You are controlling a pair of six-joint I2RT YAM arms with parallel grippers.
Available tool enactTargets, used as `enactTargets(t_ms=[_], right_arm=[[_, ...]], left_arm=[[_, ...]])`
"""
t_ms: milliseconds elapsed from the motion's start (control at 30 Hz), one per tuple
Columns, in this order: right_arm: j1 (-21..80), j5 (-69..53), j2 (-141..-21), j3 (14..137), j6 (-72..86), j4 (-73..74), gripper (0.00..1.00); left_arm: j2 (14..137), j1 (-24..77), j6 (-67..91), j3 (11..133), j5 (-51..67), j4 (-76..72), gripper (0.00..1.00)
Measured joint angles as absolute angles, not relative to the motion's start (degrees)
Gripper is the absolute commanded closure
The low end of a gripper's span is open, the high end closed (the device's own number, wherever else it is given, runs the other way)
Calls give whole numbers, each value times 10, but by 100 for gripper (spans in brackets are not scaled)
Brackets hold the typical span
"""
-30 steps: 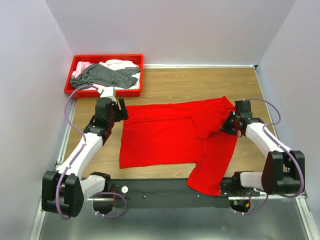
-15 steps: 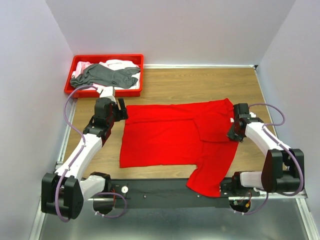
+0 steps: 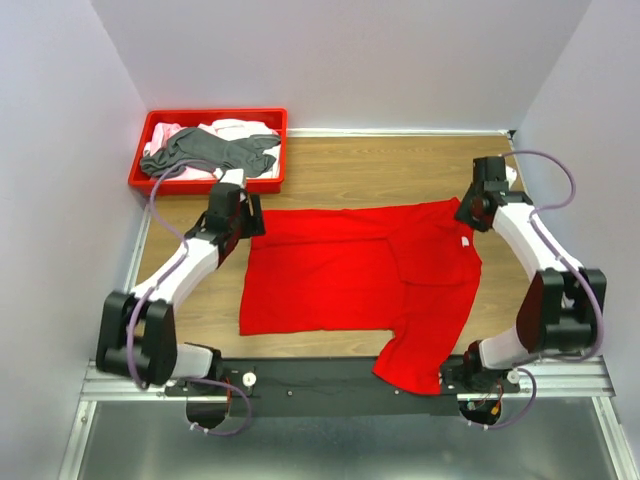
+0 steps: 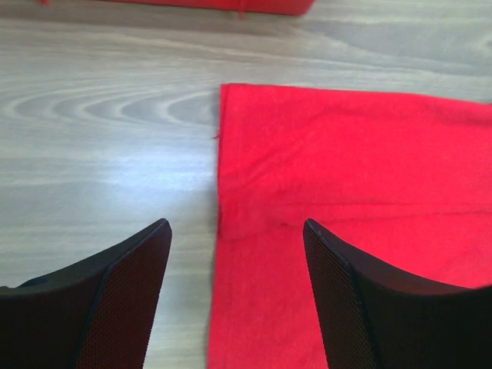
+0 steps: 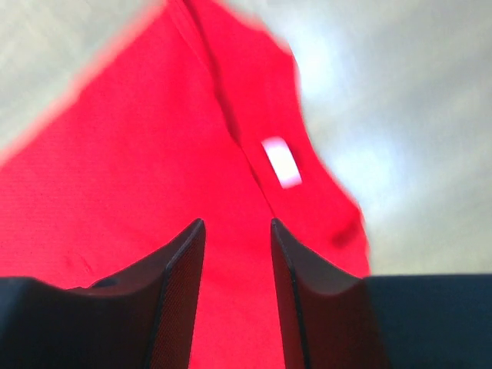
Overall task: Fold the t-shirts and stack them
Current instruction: Fold the tshirt
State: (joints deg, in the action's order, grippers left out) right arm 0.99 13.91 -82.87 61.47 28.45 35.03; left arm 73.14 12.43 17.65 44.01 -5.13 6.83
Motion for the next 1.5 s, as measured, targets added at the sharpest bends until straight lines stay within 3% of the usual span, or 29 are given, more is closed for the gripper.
enactTargets(t_ms=[333, 600, 867, 1200, 1500], right_arm=[[-47, 85, -1021, 701, 252, 236, 63], [-71, 17, -1115, 794, 219, 194, 65], [-69, -9, -1152, 819, 193, 171, 65], [-69, -29, -1188, 830, 186, 170, 74], [-69, -44, -1191, 850, 192, 168, 74]], left_arm=[[924, 163, 178, 580, -52, 101, 31], [1010, 167, 171, 604, -52, 112, 32], [1022, 166, 167, 607, -55, 122, 32], [1023, 166, 161, 607, -55, 125, 32], [1023, 166, 159, 607, -55, 126, 32]])
